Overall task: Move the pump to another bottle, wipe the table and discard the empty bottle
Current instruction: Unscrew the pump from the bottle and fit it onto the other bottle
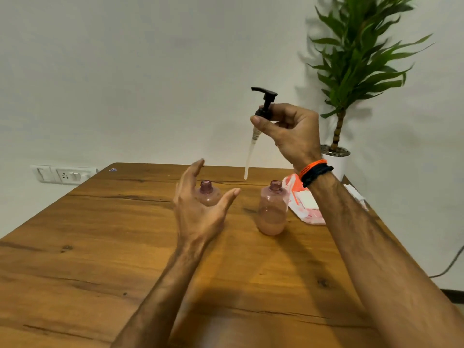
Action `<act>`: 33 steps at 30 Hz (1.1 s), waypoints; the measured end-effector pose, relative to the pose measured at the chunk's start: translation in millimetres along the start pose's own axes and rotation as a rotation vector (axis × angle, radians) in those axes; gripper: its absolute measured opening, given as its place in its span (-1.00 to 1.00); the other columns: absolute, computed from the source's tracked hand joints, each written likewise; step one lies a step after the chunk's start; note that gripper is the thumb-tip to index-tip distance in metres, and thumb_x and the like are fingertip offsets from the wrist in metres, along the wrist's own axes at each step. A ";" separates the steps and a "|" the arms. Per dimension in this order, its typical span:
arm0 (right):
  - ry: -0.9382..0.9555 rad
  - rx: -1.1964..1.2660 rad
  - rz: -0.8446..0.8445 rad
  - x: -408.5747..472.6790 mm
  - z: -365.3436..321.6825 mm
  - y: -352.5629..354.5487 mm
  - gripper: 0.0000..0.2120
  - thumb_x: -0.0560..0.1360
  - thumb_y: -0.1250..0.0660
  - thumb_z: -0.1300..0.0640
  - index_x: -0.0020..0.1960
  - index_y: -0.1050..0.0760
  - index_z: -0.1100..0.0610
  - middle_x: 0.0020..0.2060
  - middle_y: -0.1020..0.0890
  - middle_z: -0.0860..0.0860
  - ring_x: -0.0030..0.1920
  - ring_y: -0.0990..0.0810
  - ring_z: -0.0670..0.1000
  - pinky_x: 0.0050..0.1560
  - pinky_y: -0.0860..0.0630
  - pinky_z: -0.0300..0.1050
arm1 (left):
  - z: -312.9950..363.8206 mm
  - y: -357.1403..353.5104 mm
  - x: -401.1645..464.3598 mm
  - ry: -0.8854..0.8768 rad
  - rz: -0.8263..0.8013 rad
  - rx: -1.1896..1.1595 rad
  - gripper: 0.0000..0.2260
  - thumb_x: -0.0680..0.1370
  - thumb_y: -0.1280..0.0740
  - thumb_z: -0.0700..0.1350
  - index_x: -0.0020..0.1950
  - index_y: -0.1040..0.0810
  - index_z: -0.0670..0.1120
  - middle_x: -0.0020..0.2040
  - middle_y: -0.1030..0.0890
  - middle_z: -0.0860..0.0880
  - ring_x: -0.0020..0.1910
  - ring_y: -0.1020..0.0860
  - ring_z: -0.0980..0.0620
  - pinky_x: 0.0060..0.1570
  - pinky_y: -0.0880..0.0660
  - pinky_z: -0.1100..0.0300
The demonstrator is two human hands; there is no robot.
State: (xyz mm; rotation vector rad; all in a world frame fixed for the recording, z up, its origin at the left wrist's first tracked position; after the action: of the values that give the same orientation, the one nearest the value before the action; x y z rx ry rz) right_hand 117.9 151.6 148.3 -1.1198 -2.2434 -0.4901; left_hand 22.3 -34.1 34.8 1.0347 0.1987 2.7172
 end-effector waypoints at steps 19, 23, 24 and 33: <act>-0.014 -0.145 0.062 -2.3 17.6 56.9 -0.62 0.36 -0.56 0.04 0.11 -0.64 0.18 -0.03 -0.72 0.03 -0.03 -0.69 0.05 0.04 -0.63 0.07 | -26.3 -130.8 -57.1 0.203 -0.323 -0.043 -0.25 0.28 -0.60 0.04 0.39 -0.36 0.06 0.23 -0.55 0.10 0.14 -0.52 0.15 0.12 -0.50 0.26; 0.001 -0.140 0.089 -1.3 20.4 57.1 -0.62 0.35 -0.56 0.04 0.10 -0.64 0.18 -0.04 -0.72 0.03 -0.03 -0.69 0.04 0.01 -0.64 0.07 | -30.9 -131.9 -59.2 0.185 -0.318 -0.045 -0.28 0.30 -0.59 0.05 0.39 -0.37 0.05 0.20 -0.52 0.14 0.15 -0.51 0.15 0.13 -0.48 0.28; -0.001 -0.141 0.088 -1.5 22.4 56.8 -0.62 0.35 -0.56 0.05 0.10 -0.64 0.18 -0.04 -0.72 0.03 -0.03 -0.69 0.04 0.01 -0.64 0.07 | -31.1 -131.9 -59.4 0.178 -0.320 -0.044 -0.28 0.31 -0.59 0.05 0.39 -0.37 0.05 0.19 -0.51 0.15 0.15 -0.50 0.15 0.12 -0.47 0.30; -0.134 -0.245 -0.098 -32.2 70.5 39.3 -0.68 0.30 -0.59 -0.01 0.01 -0.67 0.05 -0.14 -0.72 -0.11 -0.18 -0.64 -0.08 -0.13 -0.61 -0.23 | -30.6 -129.8 -57.4 0.143 -0.328 -0.045 -0.34 0.30 -0.57 0.11 0.33 -0.41 0.08 0.07 -0.48 0.29 0.01 -0.48 0.41 -0.11 -0.37 0.65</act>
State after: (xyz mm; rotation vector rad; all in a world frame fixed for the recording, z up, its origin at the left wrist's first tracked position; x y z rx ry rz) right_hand 141.8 194.0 76.4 -1.1981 -2.4121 -0.7675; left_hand 64.5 74.9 -51.3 0.7225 0.3012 2.4829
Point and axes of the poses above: each hand's wrist, its own x-axis towards the middle knuckle, its own y-axis out of the back of the hand, z = x × y, the point moved 7 cm from there along x, towards the middle knuckle
